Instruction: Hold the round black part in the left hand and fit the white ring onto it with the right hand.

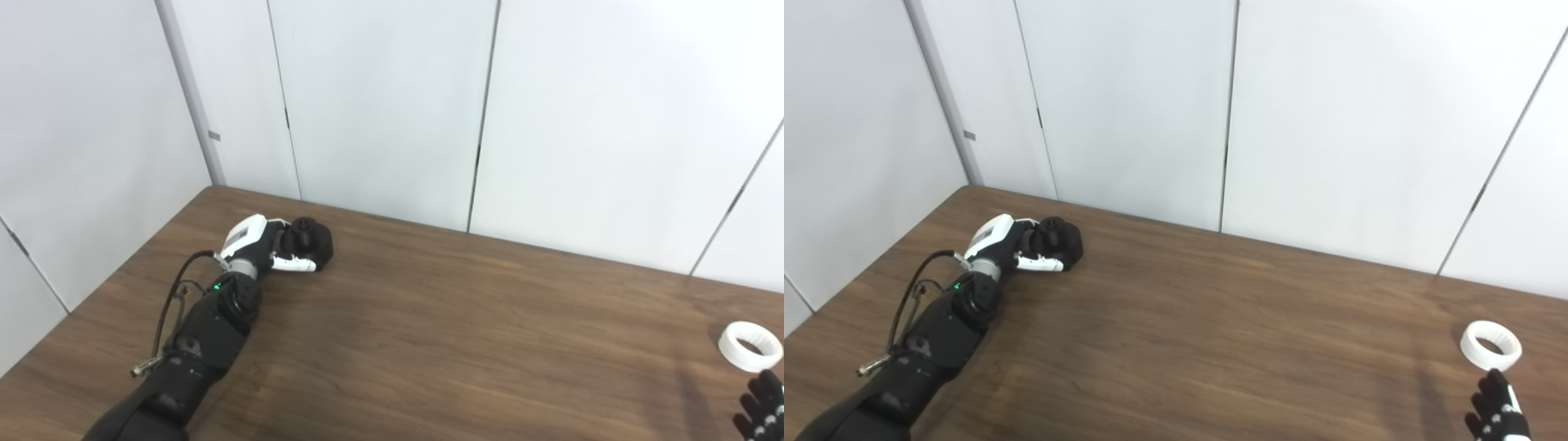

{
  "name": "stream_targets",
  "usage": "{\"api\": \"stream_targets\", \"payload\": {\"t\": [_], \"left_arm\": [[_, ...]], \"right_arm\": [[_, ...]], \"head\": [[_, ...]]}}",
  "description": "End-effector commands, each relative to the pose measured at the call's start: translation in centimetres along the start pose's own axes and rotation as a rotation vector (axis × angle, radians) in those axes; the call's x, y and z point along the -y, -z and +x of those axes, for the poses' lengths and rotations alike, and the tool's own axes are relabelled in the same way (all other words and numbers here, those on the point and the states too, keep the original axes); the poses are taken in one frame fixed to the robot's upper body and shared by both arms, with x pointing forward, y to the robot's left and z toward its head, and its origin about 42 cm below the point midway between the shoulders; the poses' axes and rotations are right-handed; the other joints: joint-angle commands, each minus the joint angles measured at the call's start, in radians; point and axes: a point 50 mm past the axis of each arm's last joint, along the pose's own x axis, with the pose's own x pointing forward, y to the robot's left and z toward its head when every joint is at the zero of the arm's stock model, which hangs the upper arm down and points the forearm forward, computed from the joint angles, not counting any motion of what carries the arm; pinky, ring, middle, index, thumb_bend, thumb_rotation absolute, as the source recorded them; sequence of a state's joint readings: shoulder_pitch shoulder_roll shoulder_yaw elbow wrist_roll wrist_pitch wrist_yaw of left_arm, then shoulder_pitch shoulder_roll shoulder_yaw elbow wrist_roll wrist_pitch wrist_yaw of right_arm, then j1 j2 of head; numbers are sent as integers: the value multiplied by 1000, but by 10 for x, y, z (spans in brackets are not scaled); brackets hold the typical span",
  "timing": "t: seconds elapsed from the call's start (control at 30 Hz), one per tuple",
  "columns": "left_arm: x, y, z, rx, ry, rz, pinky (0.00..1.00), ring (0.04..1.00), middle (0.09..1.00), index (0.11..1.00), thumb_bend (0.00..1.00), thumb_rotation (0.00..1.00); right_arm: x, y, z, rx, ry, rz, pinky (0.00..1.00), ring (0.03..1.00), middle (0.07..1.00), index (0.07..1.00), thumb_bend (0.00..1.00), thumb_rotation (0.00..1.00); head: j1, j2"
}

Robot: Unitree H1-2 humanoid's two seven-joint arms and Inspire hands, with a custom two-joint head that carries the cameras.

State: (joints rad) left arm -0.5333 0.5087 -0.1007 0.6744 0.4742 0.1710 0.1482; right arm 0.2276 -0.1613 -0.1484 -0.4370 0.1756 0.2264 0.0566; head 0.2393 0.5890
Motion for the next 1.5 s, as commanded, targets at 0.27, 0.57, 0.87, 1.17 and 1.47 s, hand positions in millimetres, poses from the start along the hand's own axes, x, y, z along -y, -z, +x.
{"api": "stream_targets", "payload": {"t": [0.27, 0.57, 0.87, 1.17, 1.47], "left_arm": [[-23, -22, 15, 76, -188, -90, 885, 898, 822, 505, 598, 106], [-17, -20, 15, 90, -181, -85, 859, 891, 805, 482, 523, 59], [-12, -23, 9, 114, -155, -116, 829, 889, 806, 484, 525, 67], [13, -42, -25, 227, -72, -93, 837, 895, 823, 487, 523, 74], [39, -62, -63, 355, -7, -123, 887, 915, 831, 487, 522, 72]], "right_arm": [[-2, -14, 3, 71, 4, 15, 1000, 1000, 1000, 1000, 489, 1000], [-3, -16, 3, 65, 3, 17, 1000, 1000, 1000, 1000, 476, 1000], [-6, -17, 3, 64, 15, 36, 1000, 1000, 1000, 1000, 457, 1000], [-8, -15, 4, 53, 18, 47, 1000, 1000, 1000, 1000, 430, 1000], [-7, -11, 5, 54, 29, 59, 1000, 1000, 1000, 1000, 452, 1000]], "head": [[3, 8], [2, 14], [-18, 29], [-45, 47], [-65, 62]]}}
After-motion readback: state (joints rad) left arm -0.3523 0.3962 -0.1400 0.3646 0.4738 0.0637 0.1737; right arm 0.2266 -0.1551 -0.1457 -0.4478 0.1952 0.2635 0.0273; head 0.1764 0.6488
